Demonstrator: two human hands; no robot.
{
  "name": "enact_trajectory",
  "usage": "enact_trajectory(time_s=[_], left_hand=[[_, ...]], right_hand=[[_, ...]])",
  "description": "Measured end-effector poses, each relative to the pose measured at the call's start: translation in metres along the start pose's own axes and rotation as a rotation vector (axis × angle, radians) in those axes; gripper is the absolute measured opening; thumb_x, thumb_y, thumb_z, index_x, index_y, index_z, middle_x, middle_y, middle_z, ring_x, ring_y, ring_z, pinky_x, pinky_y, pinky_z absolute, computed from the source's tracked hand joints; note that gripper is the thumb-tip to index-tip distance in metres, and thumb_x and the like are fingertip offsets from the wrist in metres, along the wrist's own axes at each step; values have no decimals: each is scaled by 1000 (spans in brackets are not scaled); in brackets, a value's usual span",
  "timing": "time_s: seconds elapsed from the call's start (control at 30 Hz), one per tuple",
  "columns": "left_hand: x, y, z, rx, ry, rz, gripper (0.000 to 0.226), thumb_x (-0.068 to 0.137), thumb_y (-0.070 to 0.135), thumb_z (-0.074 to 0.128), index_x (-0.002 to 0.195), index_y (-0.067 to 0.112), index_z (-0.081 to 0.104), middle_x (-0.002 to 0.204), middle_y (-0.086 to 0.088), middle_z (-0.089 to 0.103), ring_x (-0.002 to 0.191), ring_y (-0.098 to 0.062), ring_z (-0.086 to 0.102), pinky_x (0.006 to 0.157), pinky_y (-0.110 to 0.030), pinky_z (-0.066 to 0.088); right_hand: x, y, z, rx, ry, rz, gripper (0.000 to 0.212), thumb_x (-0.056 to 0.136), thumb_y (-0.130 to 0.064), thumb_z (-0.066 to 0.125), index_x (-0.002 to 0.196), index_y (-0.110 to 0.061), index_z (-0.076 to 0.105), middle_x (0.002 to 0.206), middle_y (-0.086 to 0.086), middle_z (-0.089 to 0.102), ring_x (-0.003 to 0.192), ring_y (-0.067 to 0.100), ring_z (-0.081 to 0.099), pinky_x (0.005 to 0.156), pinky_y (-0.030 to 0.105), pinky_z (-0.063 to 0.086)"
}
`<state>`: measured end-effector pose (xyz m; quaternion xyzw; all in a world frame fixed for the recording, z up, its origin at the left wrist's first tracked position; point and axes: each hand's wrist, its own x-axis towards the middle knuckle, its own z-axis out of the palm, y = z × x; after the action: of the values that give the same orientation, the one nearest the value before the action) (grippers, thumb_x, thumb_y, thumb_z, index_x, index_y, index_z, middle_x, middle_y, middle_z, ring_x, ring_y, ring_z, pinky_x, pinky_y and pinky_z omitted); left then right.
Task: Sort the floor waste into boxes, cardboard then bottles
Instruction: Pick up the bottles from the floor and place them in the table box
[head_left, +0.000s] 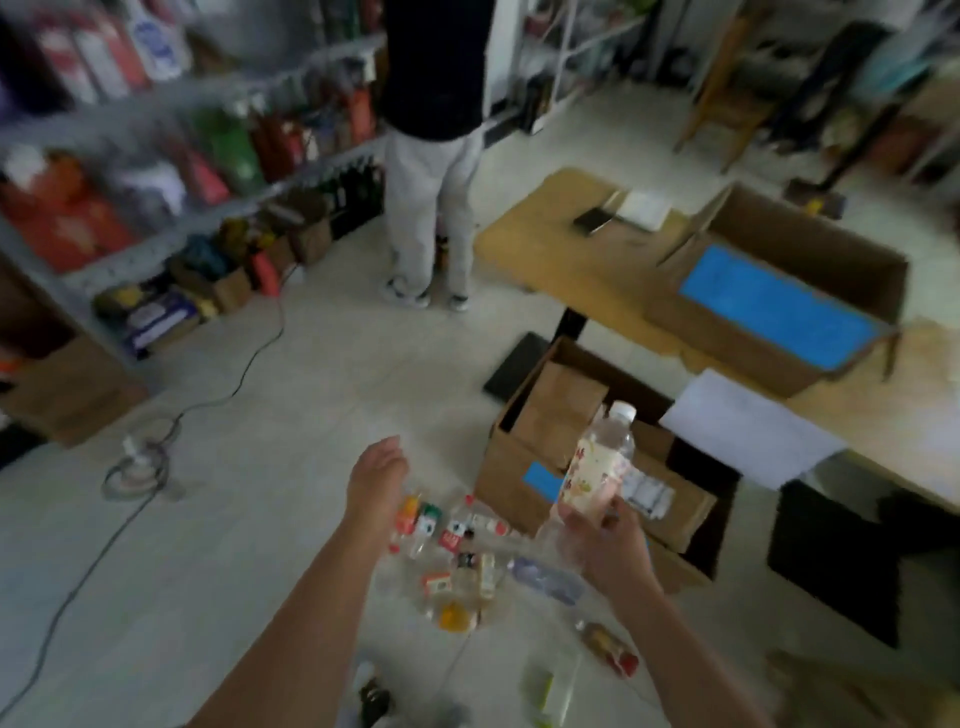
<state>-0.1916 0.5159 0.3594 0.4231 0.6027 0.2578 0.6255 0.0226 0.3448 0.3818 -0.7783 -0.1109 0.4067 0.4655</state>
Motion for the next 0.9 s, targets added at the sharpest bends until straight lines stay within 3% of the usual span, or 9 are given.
enact_trajectory(time_s=[0.1,0.2,0.3,0.4,0.53,0.7,0.77,0.9], left_hand=[[15,35,18,84,-61,12,52,74,29,58,126,22,60,126,-4,62,111,-23,61,101,-40,48],[33,74,38,136,-168,35,36,89,16,59,125,19,60,124,-8,63,108,-25,62,93,-36,47],[48,117,61,163,-297,93,34,96,14,54,130,17,57,124,-10,64,107,-24,63,85,-34,48],[54,159,96,118,-415,150,30,97,16,56,127,18,57,123,-8,63,112,-23,61,96,-36,46],[45,210,137,209,-611,203,19,97,22,56,114,29,59,121,3,64,113,-17,60,104,-38,43],[36,263,177,261,-611,290,22,100,23,52,119,28,60,121,3,65,113,-16,60,96,-33,44],[29,276,198,259,-587,328,23,100,21,50,119,29,60,120,3,65,110,-16,61,91,-32,45],[9,296,259,234,-549,384,26,100,19,47,122,26,60,120,5,67,112,-15,62,96,-35,47]], right_hand=[[1,-18,-20,49,123,-38,50,85,-15,74,129,-8,51,111,9,64,82,14,65,48,18,50],[5,-45,-37,119,193,-45,54,84,-21,76,131,-12,50,111,7,65,85,17,67,49,21,53],[15,-70,-51,167,239,-78,59,82,-30,76,133,-16,49,114,4,65,94,24,67,64,35,58],[24,-91,-64,207,301,-89,57,82,-35,75,131,-20,50,111,2,66,96,24,67,65,34,57],[38,-113,-85,283,324,-103,66,74,-41,78,130,-18,52,112,5,67,98,27,69,80,49,59],[77,-171,-129,264,394,-224,54,85,-38,70,131,-16,51,112,6,66,96,23,68,73,41,61],[102,-195,-145,293,376,-255,50,86,-39,70,127,-16,53,109,5,67,96,23,68,78,44,60],[158,-238,-174,346,346,-234,51,86,-36,70,128,-16,51,109,5,64,95,21,67,71,37,60]])
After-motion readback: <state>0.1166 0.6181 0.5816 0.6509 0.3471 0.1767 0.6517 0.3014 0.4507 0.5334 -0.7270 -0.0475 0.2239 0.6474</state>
